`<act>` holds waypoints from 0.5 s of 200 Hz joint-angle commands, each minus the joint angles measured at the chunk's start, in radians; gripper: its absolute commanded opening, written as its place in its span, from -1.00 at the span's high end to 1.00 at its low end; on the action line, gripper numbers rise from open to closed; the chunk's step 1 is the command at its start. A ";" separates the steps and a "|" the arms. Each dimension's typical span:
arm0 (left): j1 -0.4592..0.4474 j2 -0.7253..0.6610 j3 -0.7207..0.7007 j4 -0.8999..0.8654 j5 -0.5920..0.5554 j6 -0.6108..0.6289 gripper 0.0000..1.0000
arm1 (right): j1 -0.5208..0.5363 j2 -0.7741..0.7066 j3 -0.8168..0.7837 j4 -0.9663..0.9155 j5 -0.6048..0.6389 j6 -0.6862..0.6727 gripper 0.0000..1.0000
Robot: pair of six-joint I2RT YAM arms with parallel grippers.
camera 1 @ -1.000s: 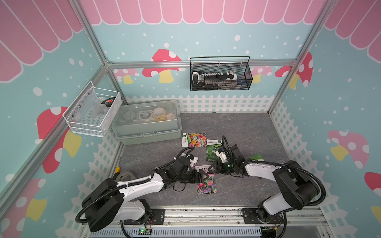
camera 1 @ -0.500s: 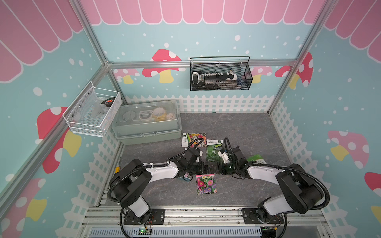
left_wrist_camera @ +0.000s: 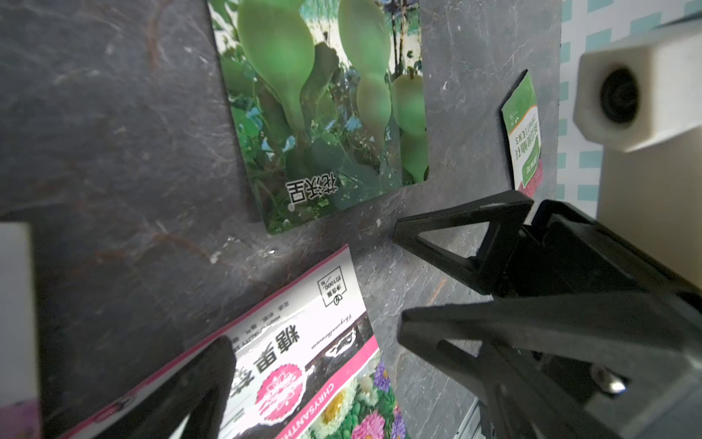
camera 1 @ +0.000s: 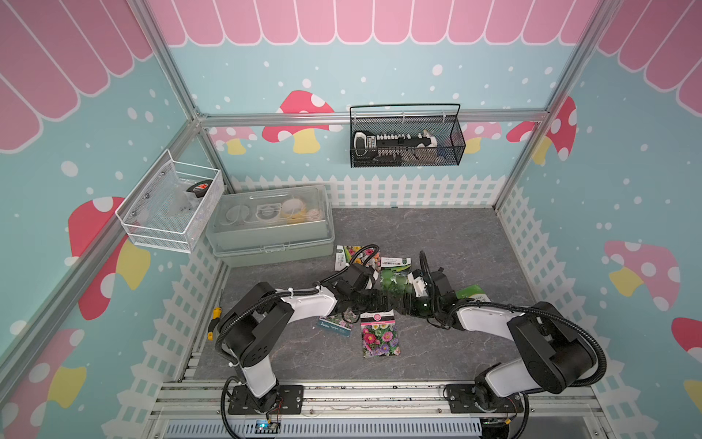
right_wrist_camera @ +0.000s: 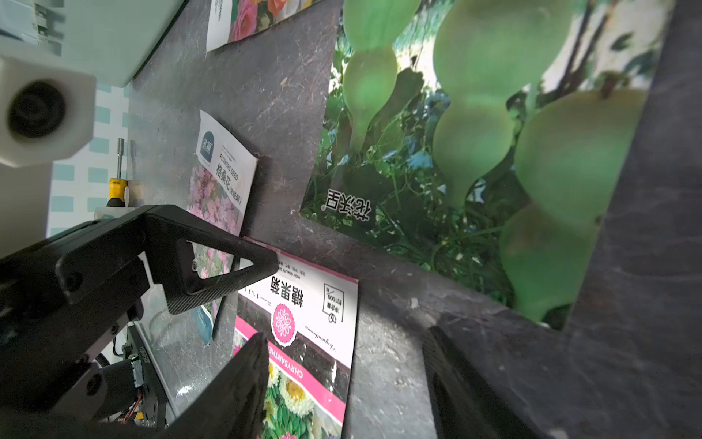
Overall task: Arrange the seed packets in a row
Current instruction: Adjust the seed packet at the center of the board.
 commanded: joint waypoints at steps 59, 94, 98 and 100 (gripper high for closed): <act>0.124 0.006 0.059 -0.049 -0.258 0.010 -0.98 | 0.035 0.032 -0.041 -0.102 -0.112 -0.023 -0.32; 0.152 0.015 0.066 -0.066 -0.281 0.024 -0.98 | 0.035 0.014 -0.048 -0.102 -0.107 -0.021 -0.32; 0.152 0.014 0.067 -0.070 -0.287 0.028 -0.99 | 0.036 0.009 -0.050 -0.103 -0.104 -0.021 -0.32; 0.153 0.014 0.069 -0.073 -0.290 0.028 -0.99 | 0.035 0.006 -0.051 -0.104 -0.102 -0.021 -0.32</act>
